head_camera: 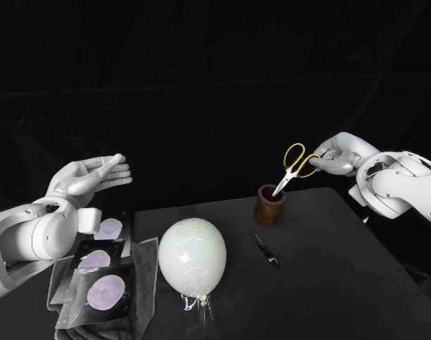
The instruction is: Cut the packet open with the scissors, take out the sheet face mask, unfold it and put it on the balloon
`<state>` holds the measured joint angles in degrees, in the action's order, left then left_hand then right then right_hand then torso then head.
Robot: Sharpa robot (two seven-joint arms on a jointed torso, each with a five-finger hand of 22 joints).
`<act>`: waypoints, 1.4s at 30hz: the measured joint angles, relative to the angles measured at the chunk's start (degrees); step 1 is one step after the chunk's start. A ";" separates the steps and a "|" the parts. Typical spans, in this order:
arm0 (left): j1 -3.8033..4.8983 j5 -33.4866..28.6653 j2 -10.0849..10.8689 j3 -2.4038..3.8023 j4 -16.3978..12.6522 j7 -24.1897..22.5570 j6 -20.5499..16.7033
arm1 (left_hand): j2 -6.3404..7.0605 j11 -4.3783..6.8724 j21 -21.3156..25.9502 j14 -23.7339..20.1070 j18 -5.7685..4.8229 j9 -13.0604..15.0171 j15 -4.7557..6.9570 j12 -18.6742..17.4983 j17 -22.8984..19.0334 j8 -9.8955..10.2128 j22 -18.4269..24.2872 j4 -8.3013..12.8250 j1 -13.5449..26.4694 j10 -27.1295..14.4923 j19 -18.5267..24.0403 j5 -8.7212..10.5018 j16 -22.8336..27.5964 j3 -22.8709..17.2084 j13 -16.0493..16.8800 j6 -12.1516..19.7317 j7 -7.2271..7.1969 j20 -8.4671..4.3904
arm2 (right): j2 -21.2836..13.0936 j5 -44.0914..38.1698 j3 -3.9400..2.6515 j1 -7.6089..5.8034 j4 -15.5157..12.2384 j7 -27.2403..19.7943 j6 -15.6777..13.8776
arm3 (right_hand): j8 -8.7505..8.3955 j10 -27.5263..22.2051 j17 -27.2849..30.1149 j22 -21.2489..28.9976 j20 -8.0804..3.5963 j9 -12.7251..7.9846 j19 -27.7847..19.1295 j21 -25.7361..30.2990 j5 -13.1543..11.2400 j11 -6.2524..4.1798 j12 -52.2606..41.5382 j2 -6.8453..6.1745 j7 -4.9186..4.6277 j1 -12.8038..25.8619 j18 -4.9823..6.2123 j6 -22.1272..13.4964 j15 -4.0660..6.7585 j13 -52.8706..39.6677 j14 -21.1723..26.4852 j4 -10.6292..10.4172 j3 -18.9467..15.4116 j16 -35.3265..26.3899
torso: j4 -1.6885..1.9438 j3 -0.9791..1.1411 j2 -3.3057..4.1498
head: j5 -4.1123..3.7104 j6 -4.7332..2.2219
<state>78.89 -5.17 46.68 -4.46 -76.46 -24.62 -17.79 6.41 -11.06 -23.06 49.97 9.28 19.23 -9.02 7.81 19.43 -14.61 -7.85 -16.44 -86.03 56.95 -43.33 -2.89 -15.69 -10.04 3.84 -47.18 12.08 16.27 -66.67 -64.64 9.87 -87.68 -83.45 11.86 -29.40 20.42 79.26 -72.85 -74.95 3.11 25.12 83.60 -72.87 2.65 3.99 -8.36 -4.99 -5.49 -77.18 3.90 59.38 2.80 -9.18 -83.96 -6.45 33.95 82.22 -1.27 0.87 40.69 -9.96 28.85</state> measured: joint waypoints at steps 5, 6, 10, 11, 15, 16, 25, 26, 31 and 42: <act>-0.04 -0.13 0.10 -0.02 -0.18 -0.09 -0.01 | 0.00 0.00 0.01 0.00 -0.02 0.00 0.00 0.00 -0.01 0.00 0.01 0.00 0.00 0.00 -0.09 0.00 0.00 0.00 0.00 0.00 0.00 -0.09 | 0.90 -2.62 0.09 0.01 0.47 1.32 -0.37 | -0.01 0.52 -0.01 0.00 -0.02 0.00 -0.02 0.00 -0.01 -0.27 0.01 -0.22 0.20 0.22 0.00 0.20 0.06 0.00 -0.07 0.13 0.16 0.00 | -0.03 -0.08 0.01 | -0.09 0.25; -0.04 -0.14 0.11 -0.02 -0.23 -0.10 -0.01 | 0.00 0.00 0.01 0.00 -0.02 0.00 0.00 0.00 -0.01 0.00 0.01 0.00 0.00 0.00 -0.09 0.00 0.00 0.00 0.00 0.00 0.00 -0.09 | 1.12 -3.18 0.11 0.03 0.52 1.52 -0.46 | -0.02 0.54 -0.01 0.00 -0.02 0.00 -0.02 0.00 -0.01 -0.26 0.01 -0.30 0.25 0.30 -0.01 0.25 0.07 0.00 -0.07 0.11 0.31 0.00 | -0.03 -0.09 0.01 | -0.09 0.30; -0.04 -0.20 0.18 -0.02 -0.38 -0.13 -0.01 | 0.00 0.00 -0.18 0.00 -0.03 0.00 0.00 0.00 -0.01 0.00 0.01 0.00 0.00 0.00 -0.09 0.00 0.00 0.00 0.00 0.00 0.00 -0.09 | 2.29 -5.82 0.23 0.41 0.83 2.30 -1.01 | -0.03 0.70 -0.01 0.01 -0.02 0.00 -0.02 0.00 -0.02 -0.36 -0.13 -0.36 0.32 0.36 -0.01 0.31 0.07 0.01 -0.07 0.12 0.45 -0.01 | -0.01 -0.07 0.01 | -0.10 0.40; -0.05 -0.21 0.21 -0.02 -0.43 -0.13 -0.01 | 0.00 0.00 -0.18 0.00 -0.03 0.00 0.00 0.00 -0.01 0.00 0.01 0.00 0.00 0.00 -0.09 0.00 0.00 0.00 0.00 0.00 0.00 -0.09 | 2.53 -6.37 0.26 0.52 0.86 2.43 -1.14 | -0.02 0.79 0.02 0.01 -0.02 0.00 -0.03 0.00 -0.02 -0.44 -0.15 -0.36 0.33 0.36 -0.01 0.33 0.07 0.00 -0.07 0.12 0.45 -0.01 | -0.01 -0.06 0.01 | -0.10 0.42; -0.05 -0.24 0.33 -0.02 -0.56 -0.14 0.00 | 0.00 0.00 -0.18 -0.01 -0.04 -0.05 0.00 0.00 -0.01 0.00 0.01 0.00 0.00 0.00 -0.09 0.00 0.00 0.00 0.00 0.00 0.00 -0.09 | 3.59 -8.50 0.31 1.18 0.96 2.86 -1.65 | 0.12 0.87 1.08 0.03 -0.02 0.00 -0.03 0.68 -0.14 -0.53 0.00 -0.36 0.54 0.36 -0.02 0.13 0.06 -0.10 -0.07 -0.15 1.07 -0.01 | -0.01 -0.07 0.01 | -0.09 0.49; -0.05 -0.24 0.37 -0.02 -0.58 -0.15 0.01 | 0.00 0.00 -0.18 0.00 -0.05 -0.05 0.00 0.00 -0.01 0.00 0.01 0.00 0.00 0.00 -0.09 0.00 0.00 0.00 0.00 0.00 0.00 -0.09 | 3.85 -8.99 0.34 1.42 0.93 2.92 -1.73 | 0.13 0.65 1.27 0.03 -0.02 0.22 -0.03 0.90 -0.14 -0.75 0.33 -0.55 0.66 0.55 -0.02 0.00 0.06 -0.10 -0.07 -0.16 1.10 -0.23 | -0.01 -0.06 0.01 | -0.07 0.53; -0.07 -0.27 0.56 -0.02 -0.67 -0.10 0.10 | 0.00 0.00 -0.18 -0.01 -0.06 -0.17 0.00 -0.01 -0.03 0.00 0.02 -0.24 0.00 0.00 -0.30 0.00 0.00 0.24 -0.05 0.00 0.00 0.11 | 4.31 -11.25 0.48 2.68 -0.20 3.37 -1.09 | -2.96 -3.66 4.24 0.04 1.29 5.06 -1.60 5.93 0.43 -0.69 4.55 -4.88 -2.11 3.30 -0.01 -3.98 -1.61 1.29 -0.05 -1.61 0.91 -1.82 | -0.03 -0.09 -0.01 | 0.03 0.91; -0.08 -0.27 0.58 -0.02 -0.67 -0.09 0.12 | 0.00 0.00 -0.18 -0.01 -0.06 -0.17 0.00 -0.01 -0.03 0.00 0.02 -0.24 0.00 0.00 -0.30 0.00 0.00 0.24 -0.05 0.00 0.00 0.11 | 4.37 -11.41 0.50 2.80 -0.21 3.45 -0.99 | -3.75 -4.95 4.97 0.03 1.53 4.73 -2.20 7.28 0.34 -0.18 4.77 -5.92 -2.51 3.61 -0.01 -5.05 -2.11 1.60 0.06 -2.06 0.67 -2.27 | -0.04 -0.09 -0.03 | -0.02 0.91; -0.16 -0.27 0.64 -0.02 -0.67 -0.06 0.20 | 0.00 0.00 -0.18 -0.01 -0.08 -0.17 0.00 -0.01 -0.03 0.00 0.02 -0.24 0.00 0.00 -0.30 0.00 0.01 0.24 -0.04 0.00 0.00 0.11 | 4.94 -11.80 0.53 3.40 -0.08 3.73 -0.88 | -7.20 -10.57 8.43 0.02 2.79 3.40 -4.82 13.65 0.34 2.10 4.88 -8.90 -4.89 4.90 0.30 -9.41 -3.97 3.11 0.01 -3.79 -0.77 -4.16 | -0.06 -0.06 -0.08 | -0.06 0.77; -0.27 -0.27 0.77 -0.02 -0.82 -0.02 0.41 | -0.23 0.00 -0.18 -0.01 -0.08 -0.17 -0.01 -0.02 -0.04 0.00 0.03 -0.24 -0.22 0.00 -0.29 0.00 0.01 0.24 -0.09 0.00 0.00 0.10 | 5.59 -10.76 0.57 4.45 0.10 3.71 -0.97 | -12.24 -19.83 19.68 0.00 5.44 2.46 -10.38 30.70 0.34 4.18 3.10 -6.32 -6.32 -2.15 3.61 -13.48 -5.81 5.32 3.39 -10.24 -21.05 -10.70 | -0.08 -0.09 -0.07 | -0.13 0.72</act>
<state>78.62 -5.44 47.45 -4.48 -77.27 -24.63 -17.38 6.19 -11.06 -23.23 49.96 9.20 19.06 -9.02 7.79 19.38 -14.61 -7.82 -16.68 -86.25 56.94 -43.63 -2.88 -15.68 -9.81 3.75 -47.18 12.07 16.38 -61.08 -75.39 10.44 -83.23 -83.36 15.57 -30.37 8.18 59.44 -53.17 -74.95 8.55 27.58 73.21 -42.17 2.99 8.18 -5.26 -11.31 -11.81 -79.32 7.52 45.89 -3.00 -3.86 -80.58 -16.69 12.90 71.52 -1.35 0.77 40.62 -10.09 29.57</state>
